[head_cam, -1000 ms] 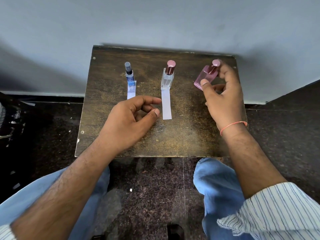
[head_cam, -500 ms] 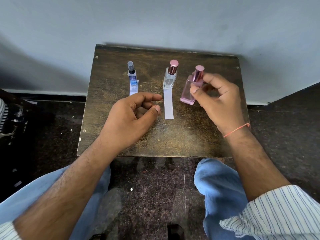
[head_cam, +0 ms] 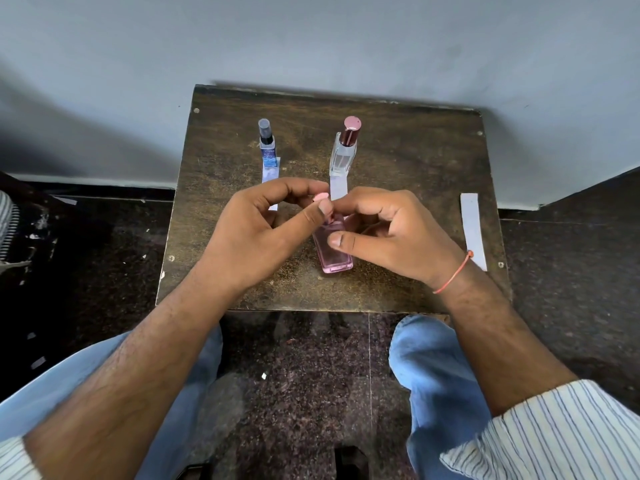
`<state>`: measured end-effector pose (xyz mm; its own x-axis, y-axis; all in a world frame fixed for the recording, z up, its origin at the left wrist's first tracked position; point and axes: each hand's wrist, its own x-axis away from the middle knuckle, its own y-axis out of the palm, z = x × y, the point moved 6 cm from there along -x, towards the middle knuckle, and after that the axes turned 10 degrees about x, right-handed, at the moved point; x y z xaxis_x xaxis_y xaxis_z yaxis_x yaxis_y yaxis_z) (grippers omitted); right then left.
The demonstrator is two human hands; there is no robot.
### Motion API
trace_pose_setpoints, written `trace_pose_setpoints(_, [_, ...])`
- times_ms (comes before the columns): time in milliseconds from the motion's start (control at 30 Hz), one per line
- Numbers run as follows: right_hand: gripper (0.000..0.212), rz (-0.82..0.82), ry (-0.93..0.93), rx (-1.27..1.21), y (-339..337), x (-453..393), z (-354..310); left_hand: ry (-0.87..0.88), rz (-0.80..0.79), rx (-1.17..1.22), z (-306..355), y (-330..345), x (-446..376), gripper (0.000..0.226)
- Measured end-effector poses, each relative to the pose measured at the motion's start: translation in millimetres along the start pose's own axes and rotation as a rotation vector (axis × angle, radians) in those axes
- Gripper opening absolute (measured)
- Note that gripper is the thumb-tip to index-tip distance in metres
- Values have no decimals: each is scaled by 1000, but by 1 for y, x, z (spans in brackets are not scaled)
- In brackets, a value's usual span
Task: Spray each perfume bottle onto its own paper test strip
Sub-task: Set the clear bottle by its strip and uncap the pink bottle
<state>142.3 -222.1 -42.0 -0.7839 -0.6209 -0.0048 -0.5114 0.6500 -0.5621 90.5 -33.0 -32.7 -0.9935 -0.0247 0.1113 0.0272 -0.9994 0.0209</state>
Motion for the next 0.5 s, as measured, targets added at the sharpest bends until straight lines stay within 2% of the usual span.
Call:
trace_pose_setpoints(167, [36, -24, 23, -27, 3, 0, 0, -2, -24, -45, -3, -2, -1, 29])
trace_pose_setpoints(267, [34, -35, 23, -37, 3, -1, -1, 2, -14, -28, -3, 0, -1, 23])
trace_pose_setpoints(400, [31, -68, 39, -9, 8, 0, 0, -41, 106, 154, 0, -6, -1, 21])
trace_pose_setpoints(500, [29, -80, 49, -2, 11, 2, 3, -44, 174, 177, -2, -15, -5, 21])
